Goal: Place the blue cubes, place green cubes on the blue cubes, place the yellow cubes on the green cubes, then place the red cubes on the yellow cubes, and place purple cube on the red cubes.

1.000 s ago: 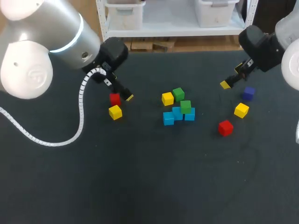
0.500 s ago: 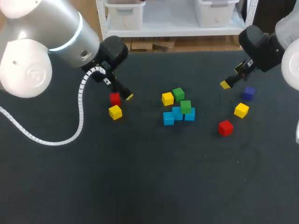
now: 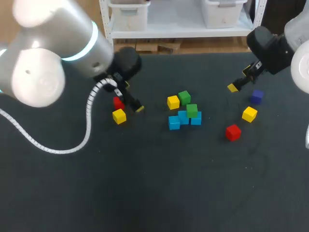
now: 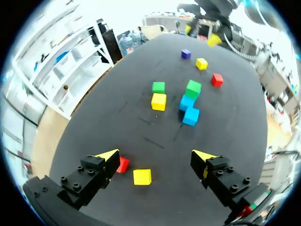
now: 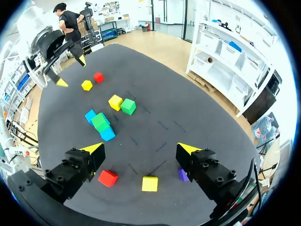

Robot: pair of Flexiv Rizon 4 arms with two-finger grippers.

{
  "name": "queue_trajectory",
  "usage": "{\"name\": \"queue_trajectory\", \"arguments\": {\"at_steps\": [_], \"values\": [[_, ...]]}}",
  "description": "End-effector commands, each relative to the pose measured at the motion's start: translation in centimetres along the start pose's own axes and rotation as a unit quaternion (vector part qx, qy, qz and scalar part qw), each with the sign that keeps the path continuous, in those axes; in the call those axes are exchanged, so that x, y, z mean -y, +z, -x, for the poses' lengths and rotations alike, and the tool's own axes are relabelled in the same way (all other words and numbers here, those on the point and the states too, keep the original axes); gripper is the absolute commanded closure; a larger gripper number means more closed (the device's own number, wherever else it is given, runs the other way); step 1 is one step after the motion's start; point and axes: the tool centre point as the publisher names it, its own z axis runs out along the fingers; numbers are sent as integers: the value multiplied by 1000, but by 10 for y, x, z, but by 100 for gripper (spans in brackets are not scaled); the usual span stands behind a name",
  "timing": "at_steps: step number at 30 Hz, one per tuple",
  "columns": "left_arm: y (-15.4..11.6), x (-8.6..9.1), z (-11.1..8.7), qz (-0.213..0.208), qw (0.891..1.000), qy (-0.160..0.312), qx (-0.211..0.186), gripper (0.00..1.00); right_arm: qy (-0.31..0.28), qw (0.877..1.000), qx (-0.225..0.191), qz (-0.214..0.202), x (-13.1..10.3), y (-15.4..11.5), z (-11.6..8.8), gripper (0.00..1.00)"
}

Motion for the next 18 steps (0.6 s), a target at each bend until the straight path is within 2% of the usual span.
{"name": "queue_trajectory", "arguments": {"at_steps": [1, 10, 14, 18], "values": [[15, 22, 17, 12, 997, 43, -66, 0, 0, 1000, 0, 0, 0, 0, 0, 0], [38, 51, 23, -6, 991, 94, -100, 0, 0, 1000, 0, 0, 0, 0, 0, 0], [51, 53, 23, -5, 987, 120, -105, 0, 0, 1000, 0, 0, 0, 0, 0, 0], [61, 52, 26, -13, 985, 149, -88, 0, 0, 1000, 0, 0, 0, 0, 0, 0]]}}
